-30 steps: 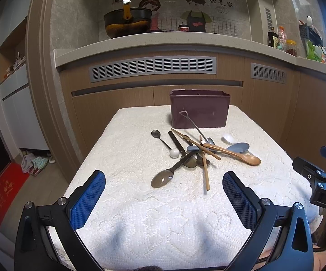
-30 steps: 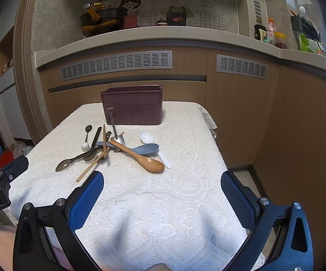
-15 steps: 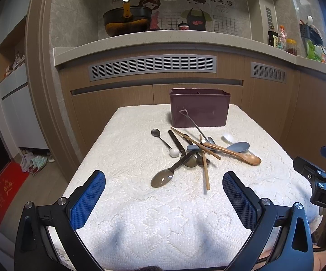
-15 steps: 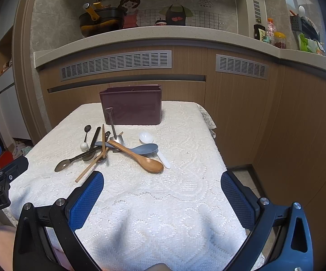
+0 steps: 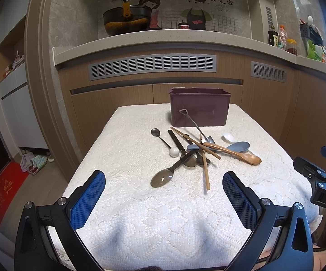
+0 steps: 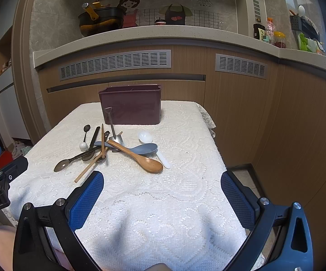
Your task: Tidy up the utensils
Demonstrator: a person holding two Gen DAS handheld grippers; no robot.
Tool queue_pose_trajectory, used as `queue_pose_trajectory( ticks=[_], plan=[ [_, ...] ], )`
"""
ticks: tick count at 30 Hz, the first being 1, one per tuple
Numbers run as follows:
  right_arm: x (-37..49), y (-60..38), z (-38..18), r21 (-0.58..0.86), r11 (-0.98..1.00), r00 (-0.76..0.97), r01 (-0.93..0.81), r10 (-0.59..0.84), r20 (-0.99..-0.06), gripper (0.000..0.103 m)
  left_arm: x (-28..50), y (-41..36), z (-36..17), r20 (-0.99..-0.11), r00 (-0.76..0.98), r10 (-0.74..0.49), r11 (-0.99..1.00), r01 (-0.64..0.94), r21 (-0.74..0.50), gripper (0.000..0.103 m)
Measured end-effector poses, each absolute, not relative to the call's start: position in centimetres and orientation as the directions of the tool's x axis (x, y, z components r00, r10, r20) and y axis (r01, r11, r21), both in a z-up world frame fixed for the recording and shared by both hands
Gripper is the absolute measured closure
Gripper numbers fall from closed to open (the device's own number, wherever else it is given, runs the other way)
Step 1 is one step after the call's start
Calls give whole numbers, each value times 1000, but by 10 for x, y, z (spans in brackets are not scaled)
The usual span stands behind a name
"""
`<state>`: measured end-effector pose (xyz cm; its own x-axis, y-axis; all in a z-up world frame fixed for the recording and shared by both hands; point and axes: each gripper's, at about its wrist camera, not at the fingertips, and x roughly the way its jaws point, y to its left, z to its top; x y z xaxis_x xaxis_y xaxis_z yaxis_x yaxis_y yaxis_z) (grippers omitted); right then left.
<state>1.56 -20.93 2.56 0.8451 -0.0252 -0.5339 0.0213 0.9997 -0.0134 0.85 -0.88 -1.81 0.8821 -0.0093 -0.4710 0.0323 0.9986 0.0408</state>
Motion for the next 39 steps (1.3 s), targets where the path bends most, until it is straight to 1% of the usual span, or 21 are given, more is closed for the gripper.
queue_pose_trajectory(
  ticks=[23, 28, 34, 39],
  plan=[
    [16, -210, 25, -14, 1000, 844, 23, -27, -536, 0, 11, -9, -23, -479, 878, -11, 998, 36, 42, 0],
    [19, -210, 24, -22, 1000, 841, 22, -30, -541, 0, 15, -12, -25, -487, 873, -23, 997, 57, 55, 0],
    [30, -211, 27, -41, 999, 840, 27, -45, -540, 0, 37, -14, -17, -514, 857, -38, 994, 84, 66, 0],
    [54, -206, 33, -93, 995, 848, 24, -70, -525, 0, 65, -17, -8, -530, 846, -51, 993, 100, 66, 0]
  ],
)
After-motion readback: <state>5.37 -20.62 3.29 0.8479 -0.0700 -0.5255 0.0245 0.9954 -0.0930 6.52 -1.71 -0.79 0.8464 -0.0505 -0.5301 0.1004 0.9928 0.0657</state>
